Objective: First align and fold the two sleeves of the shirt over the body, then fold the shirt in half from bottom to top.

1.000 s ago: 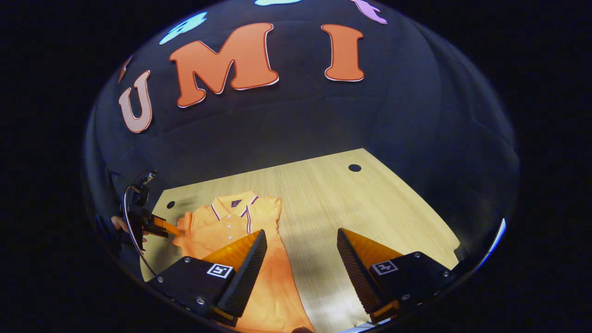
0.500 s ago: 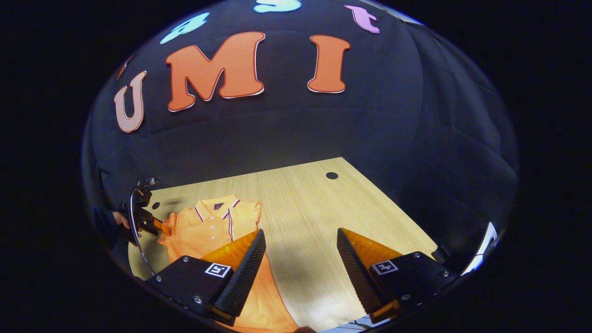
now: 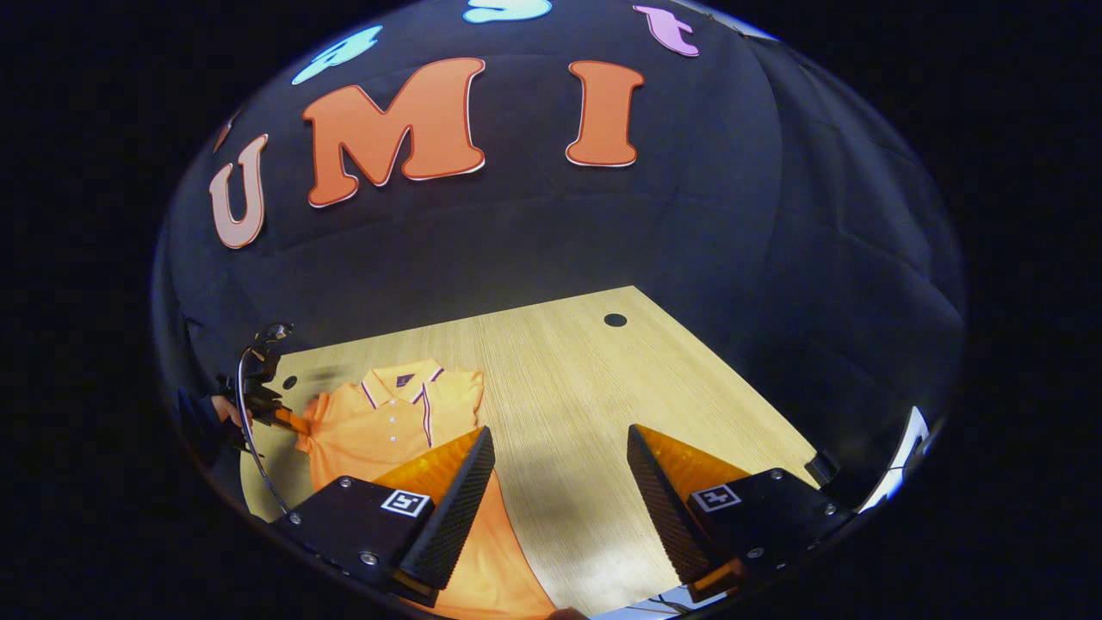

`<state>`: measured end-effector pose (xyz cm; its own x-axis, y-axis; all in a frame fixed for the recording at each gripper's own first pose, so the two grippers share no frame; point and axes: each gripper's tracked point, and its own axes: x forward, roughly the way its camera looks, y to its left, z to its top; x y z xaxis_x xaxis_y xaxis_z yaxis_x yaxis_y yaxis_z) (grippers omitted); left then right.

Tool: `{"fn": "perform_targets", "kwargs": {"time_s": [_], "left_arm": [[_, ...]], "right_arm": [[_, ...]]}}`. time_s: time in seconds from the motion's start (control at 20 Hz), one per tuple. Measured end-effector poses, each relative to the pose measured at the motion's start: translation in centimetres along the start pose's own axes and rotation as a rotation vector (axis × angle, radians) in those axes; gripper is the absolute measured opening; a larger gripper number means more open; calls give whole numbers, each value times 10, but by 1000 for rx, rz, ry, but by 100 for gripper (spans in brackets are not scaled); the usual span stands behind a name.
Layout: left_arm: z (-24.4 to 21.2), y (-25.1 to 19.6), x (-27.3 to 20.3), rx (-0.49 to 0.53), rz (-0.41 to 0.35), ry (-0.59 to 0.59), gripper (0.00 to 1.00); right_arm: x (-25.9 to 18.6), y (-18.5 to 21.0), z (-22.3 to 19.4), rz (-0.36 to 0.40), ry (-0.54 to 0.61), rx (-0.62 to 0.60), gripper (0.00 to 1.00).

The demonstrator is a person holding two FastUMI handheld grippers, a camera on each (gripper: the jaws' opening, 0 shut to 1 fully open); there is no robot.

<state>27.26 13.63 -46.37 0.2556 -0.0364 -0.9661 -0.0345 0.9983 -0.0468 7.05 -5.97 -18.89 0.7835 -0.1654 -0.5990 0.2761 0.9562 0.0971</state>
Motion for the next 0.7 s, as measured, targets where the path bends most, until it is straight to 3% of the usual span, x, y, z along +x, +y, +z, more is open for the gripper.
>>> {"fn": "perform_targets", "kwargs": {"time_s": [0.25,0.5,0.7], "left_arm": [[26,-30,-33,91,-33,-99,6],[32,-81,-32,118,-82,-107,6],[25,-126,-32,120,-192,-98,11]], "right_arm": [[-4,-1,2,13,-4,15,95],[-5,-4,0,7,-1,17,95],[-6,-2,-3,1,5,20,95]]}}
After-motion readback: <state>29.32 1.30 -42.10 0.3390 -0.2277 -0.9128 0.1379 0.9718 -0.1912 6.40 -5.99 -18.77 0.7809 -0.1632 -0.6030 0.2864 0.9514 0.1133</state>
